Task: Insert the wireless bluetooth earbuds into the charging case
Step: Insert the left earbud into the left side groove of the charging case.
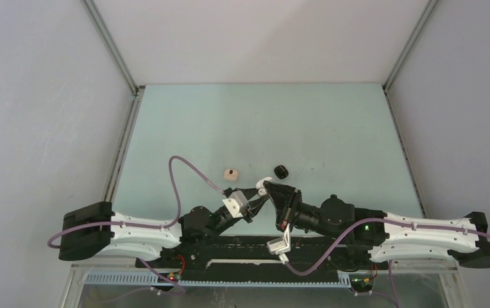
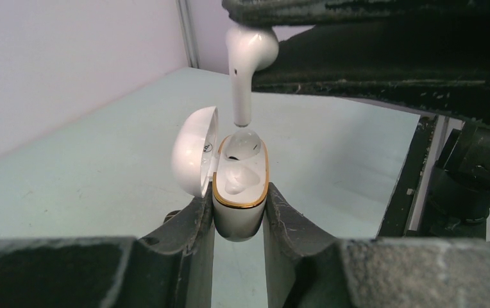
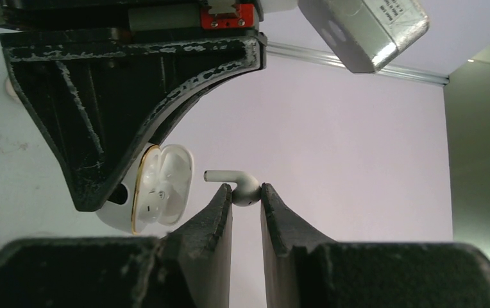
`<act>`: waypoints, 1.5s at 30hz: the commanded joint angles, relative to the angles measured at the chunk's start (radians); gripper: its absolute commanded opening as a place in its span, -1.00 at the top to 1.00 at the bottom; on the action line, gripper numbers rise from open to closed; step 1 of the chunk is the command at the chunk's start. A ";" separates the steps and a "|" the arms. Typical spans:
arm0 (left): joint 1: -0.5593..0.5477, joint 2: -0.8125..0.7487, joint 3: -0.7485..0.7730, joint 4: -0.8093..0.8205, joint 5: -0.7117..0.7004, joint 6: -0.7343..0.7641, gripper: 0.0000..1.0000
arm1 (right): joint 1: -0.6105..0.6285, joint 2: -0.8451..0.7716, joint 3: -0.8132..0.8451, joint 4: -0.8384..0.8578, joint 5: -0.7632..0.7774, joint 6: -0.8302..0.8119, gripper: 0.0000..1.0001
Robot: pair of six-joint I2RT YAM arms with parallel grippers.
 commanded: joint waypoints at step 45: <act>-0.007 0.001 -0.032 0.187 0.089 -0.010 1.00 | 0.004 0.005 -0.083 0.065 0.002 -0.047 1.00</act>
